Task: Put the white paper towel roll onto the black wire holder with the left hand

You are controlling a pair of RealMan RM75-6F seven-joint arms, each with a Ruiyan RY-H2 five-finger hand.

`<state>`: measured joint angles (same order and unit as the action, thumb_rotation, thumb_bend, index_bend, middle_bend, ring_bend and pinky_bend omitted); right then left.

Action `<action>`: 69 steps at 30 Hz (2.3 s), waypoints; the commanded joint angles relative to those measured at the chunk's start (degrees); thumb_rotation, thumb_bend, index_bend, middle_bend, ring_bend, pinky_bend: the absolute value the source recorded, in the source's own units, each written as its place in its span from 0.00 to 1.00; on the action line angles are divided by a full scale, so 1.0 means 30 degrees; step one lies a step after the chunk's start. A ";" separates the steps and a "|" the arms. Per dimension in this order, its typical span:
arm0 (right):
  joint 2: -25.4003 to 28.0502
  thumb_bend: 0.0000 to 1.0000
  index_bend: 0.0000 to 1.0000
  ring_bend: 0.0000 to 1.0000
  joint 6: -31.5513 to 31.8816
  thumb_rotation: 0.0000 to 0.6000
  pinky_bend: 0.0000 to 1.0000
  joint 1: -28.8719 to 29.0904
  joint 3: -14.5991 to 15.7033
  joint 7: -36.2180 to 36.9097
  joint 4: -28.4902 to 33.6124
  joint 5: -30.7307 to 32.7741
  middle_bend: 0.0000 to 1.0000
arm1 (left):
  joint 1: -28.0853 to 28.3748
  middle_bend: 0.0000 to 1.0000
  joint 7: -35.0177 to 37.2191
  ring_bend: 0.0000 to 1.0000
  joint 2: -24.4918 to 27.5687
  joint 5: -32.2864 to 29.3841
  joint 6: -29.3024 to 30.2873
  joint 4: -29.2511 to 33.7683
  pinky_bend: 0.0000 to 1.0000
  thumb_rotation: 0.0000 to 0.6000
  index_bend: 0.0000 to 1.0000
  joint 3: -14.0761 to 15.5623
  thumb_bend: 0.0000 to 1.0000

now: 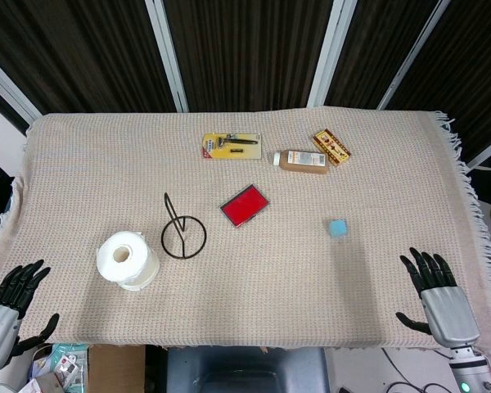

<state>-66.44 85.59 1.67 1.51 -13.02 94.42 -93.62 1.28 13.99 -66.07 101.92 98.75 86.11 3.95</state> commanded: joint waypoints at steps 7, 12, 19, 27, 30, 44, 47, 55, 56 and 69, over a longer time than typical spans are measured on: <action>-0.0057 0.12 0.00 0.00 0.0103 1.00 0.00 -0.0040 -0.0001 -0.0065 0.0046 -0.0042 0.00 | 0.1110 0.00 0.5985 0.00 -0.2434 -0.0423 -0.0371 -0.1931 0.00 1.00 0.00 -0.0606 0.36; 0.0053 0.12 0.00 0.00 0.0031 1.00 0.00 0.0038 -0.0021 0.0171 0.0097 -0.0061 0.00 | 0.1820 0.00 0.7395 0.00 -0.4948 -0.1522 -0.1464 -0.3360 0.00 1.00 0.00 -0.1281 0.33; 0.0041 0.11 0.00 0.00 0.0404 1.00 0.00 0.0036 0.0055 0.0864 -0.0218 -0.0589 0.00 | 0.2482 0.00 0.4890 0.00 -0.7522 -0.2634 -0.2813 -0.4890 0.00 1.00 0.00 -0.1927 0.33; 0.0102 0.12 0.00 0.00 0.0441 1.00 0.00 0.0034 0.0056 0.0961 -0.0217 -0.0612 0.00 | 0.3017 0.00 0.4887 0.00 -0.8215 -0.3321 -0.4505 -0.4773 0.00 1.00 0.00 -0.1710 0.33; 0.0154 0.11 0.00 0.00 0.0453 1.00 0.00 0.0016 0.0093 0.1004 -0.0174 -0.0640 0.00 | 0.3270 0.00 0.4867 0.00 -0.8551 -0.3763 -0.5109 -0.4958 0.00 1.00 0.00 -0.1892 0.33; 0.0317 0.11 0.00 0.00 0.0619 1.00 0.00 -0.0075 0.0099 0.1120 -0.0068 -0.0664 0.00 | 0.4007 0.01 0.3846 0.05 -1.0923 -0.5612 -0.6050 -0.7023 0.25 1.00 0.00 -0.3307 0.34; 0.0336 0.11 0.00 0.00 0.0620 1.00 0.00 -0.0086 0.0127 0.1128 -0.0053 -0.0697 0.00 | 0.4135 0.22 0.3914 0.27 -1.1226 -0.5812 -0.5958 -0.7264 0.53 1.00 0.15 -0.3621 0.39; 0.0399 0.12 0.00 0.00 0.0699 1.00 0.00 -0.0128 0.0133 0.1198 -0.0017 -0.0737 0.00 | 0.4129 0.81 0.3104 0.73 -1.1690 -0.6185 -0.4782 -0.7309 0.95 1.00 0.71 -0.4490 0.72; 0.0411 0.12 0.00 0.00 0.0701 1.00 0.00 -0.0129 0.0138 0.1221 -0.0021 -0.0745 0.00 | 0.4108 0.82 0.3052 0.74 -1.1560 -0.6052 -0.4428 -0.7115 0.96 1.00 0.72 -0.4589 0.72; 0.0480 0.11 0.00 0.00 0.0294 1.00 0.00 0.0019 0.0195 0.1333 0.0046 -0.0666 0.00 | 0.4590 0.82 0.1118 0.74 -0.5699 -0.5034 -0.0816 0.4379 1.00 1.00 0.72 -0.8765 0.74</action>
<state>-65.01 86.48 1.72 2.09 -9.02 94.54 -95.62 13.95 19.72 -90.64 86.91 95.35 86.07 -16.62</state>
